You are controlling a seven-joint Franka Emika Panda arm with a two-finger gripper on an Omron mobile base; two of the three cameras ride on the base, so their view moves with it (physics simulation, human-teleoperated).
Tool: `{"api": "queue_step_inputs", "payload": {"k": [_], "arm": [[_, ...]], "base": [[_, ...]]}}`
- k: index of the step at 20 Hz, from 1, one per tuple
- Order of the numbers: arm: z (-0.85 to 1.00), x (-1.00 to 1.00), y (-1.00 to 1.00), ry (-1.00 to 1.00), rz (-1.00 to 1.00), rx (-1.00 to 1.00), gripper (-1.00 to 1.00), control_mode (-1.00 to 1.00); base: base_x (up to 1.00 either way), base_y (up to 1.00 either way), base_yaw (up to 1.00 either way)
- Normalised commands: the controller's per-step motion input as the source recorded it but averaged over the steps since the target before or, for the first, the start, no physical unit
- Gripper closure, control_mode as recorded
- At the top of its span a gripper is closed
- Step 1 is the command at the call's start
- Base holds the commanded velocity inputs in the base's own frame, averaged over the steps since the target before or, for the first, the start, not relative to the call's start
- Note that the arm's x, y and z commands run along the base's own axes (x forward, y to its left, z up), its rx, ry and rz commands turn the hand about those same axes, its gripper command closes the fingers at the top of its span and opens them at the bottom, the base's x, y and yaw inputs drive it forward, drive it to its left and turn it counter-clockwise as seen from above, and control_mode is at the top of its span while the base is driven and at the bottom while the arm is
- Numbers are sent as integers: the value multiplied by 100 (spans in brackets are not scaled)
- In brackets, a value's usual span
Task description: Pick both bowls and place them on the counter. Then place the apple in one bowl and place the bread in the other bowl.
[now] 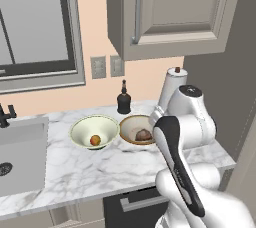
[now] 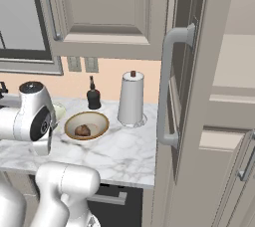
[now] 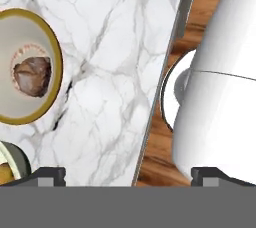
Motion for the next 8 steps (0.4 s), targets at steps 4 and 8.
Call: {"api": "queue_step_inputs", "payload": {"k": [4, 8], "arm": [[5, -24, 7, -3, 0, 0, -100, -100], [0, -11, 3, 0, 0, 0, -100, -100]], "base": [[0, 0, 0], [0, 0, 0]]}}
